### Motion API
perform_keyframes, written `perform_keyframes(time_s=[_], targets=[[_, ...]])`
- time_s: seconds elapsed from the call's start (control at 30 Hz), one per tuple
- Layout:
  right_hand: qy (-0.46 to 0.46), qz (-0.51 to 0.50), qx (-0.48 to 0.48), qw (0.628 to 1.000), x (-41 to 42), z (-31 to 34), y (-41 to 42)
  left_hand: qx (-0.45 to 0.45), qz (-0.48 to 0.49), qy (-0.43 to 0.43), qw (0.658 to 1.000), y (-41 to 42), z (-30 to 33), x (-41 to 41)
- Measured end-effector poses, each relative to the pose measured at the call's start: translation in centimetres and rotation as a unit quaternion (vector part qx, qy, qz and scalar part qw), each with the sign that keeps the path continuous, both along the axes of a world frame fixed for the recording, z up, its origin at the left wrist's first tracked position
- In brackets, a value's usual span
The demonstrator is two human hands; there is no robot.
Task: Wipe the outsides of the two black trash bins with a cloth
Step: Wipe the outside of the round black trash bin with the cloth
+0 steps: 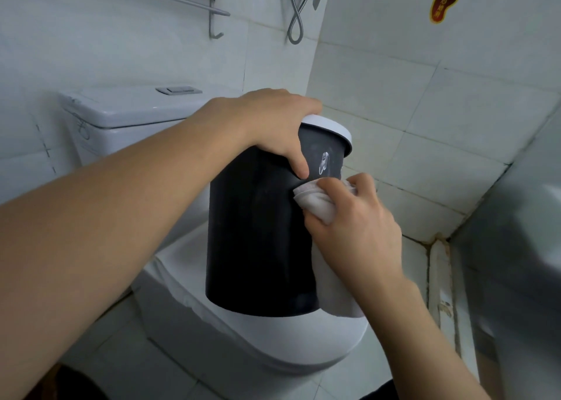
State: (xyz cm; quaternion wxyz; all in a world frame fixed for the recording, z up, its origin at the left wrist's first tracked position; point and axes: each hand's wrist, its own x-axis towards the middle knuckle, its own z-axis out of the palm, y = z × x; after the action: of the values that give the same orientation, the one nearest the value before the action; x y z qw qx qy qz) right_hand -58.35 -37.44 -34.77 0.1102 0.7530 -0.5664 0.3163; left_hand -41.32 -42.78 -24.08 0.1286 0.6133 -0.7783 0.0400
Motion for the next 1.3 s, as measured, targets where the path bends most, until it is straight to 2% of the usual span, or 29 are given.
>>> perform_keyframes(time_s=[0.17, 0.3, 0.53, 0.7, 0.9, 1.13, 1.3], targets=[[-0.026, -0.034, 0.039, 0.998, -1.8, 0.0, -0.6, 0.002, 0.005, 0.013, 1.0, 0.2, -0.2, 0.6], [-0.05, -0.024, 0.023, 0.998, -2.3, 1.2, -0.6, 0.021, 0.02, 0.02, 0.999, 0.4, 0.2, 0.7], [-0.024, -0.013, 0.017, 0.999, -1.5, 3.2, -0.8, 0.052, 0.021, 0.041, 0.998, 0.7, 1.5, 0.7], [-0.019, -0.002, 0.007, 1.0, -0.5, 3.8, -0.8, 0.086, -0.009, 0.089, 0.992, 0.6, 1.3, 1.0], [-0.005, -0.003, 0.013, 1.0, 0.4, 4.1, -1.5, 0.082, -0.024, 0.084, 0.993, 0.3, 1.0, 0.6], [0.03, 0.012, 0.026, 0.999, -0.1, 1.3, 0.6, 0.098, -0.022, 0.1, 0.99, 0.0, 1.1, 0.9], [0.009, 0.01, 0.021, 1.0, -0.1, 1.9, -0.1, 0.097, -0.025, 0.093, 0.991, 0.0, 1.1, 0.7]])
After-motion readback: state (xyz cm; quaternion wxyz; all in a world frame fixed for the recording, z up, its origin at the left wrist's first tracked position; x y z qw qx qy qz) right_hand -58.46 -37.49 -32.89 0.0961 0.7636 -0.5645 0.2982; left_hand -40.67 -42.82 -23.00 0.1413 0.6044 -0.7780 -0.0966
